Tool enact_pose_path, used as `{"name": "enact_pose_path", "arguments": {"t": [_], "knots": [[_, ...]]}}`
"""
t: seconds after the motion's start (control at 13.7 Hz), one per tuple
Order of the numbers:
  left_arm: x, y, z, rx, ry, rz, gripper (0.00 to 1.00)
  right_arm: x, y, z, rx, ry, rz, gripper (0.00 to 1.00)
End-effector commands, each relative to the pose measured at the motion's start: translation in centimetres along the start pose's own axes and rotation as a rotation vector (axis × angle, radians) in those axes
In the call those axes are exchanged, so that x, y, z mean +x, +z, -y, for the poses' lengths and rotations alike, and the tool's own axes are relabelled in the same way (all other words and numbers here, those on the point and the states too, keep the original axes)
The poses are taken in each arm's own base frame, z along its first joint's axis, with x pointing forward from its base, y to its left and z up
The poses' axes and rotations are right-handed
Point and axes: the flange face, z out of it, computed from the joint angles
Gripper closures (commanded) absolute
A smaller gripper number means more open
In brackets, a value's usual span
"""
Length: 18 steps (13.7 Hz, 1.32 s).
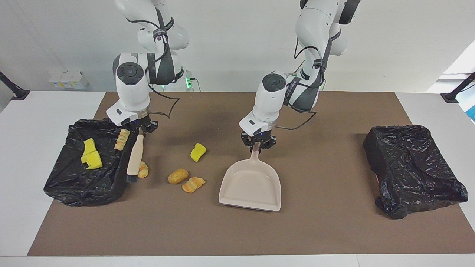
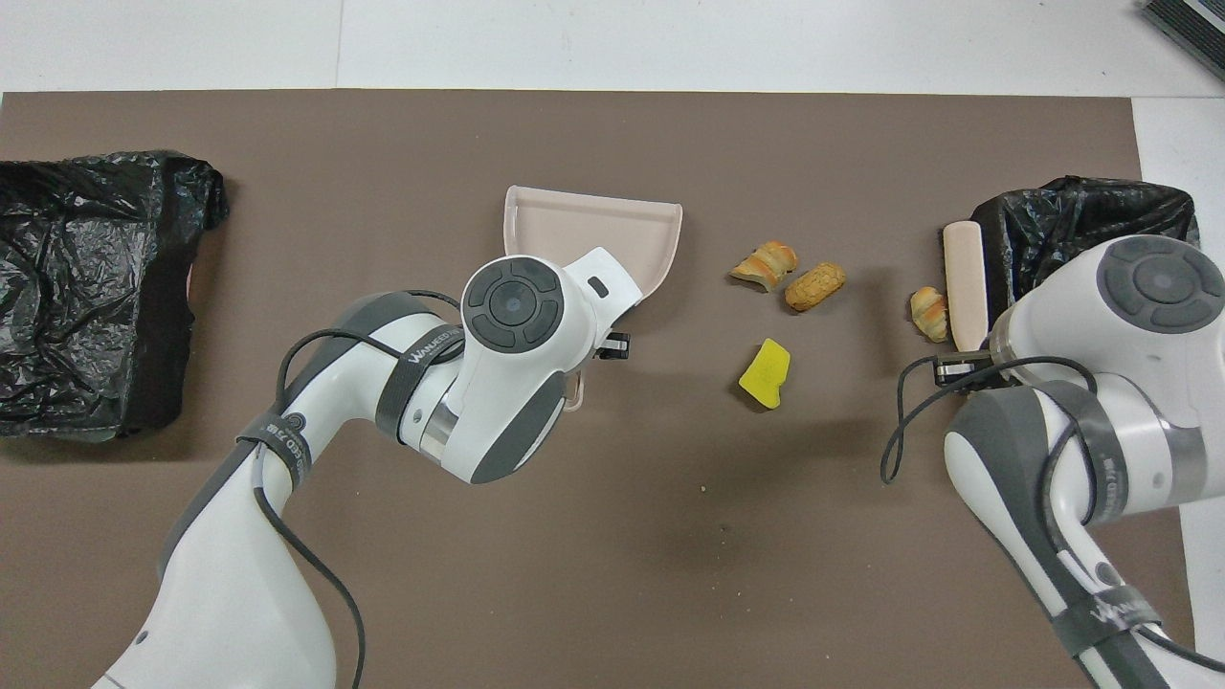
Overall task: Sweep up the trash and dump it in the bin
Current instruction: 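Sweep the bread and sponge pieces toward the dustpan with the right gripper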
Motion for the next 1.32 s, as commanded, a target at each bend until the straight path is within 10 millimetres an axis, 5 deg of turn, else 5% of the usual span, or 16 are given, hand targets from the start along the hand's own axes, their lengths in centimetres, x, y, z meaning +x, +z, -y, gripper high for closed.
{"name": "enact_pose_path", "arguments": {"t": [0.0, 0.44, 0.66, 1.1, 1.24], "knots": [[-0.5, -1.8, 0.8, 0.080, 0.155, 0.046, 1.00, 1.3, 1.0, -0.2, -0.065, -0.024, -0.024, 1.00], [-1.1, -2.5, 3.6, 0.114, 0.524, 0.152, 1.00, 1.9, 6.0, 1.5, -0.067, 0.064, 0.040, 1.00], [-1.6, -2.6, 3.3, 0.107, 0.680, 0.179, 1.00, 1.4, 6.4, 3.3, -0.031, 0.042, 0.062, 1.00], [-4.4, -2.0, 1.3, 0.097, 0.786, 0.221, 1.00, 0.6, 3.0, 12.4, 0.163, -0.027, 0.081, 1.00], [-5.4, -2.1, 0.2, 0.093, 0.804, 0.224, 1.00, 0.7, 0.9, 13.8, 0.190, -0.025, 0.094, 1.00]]}}
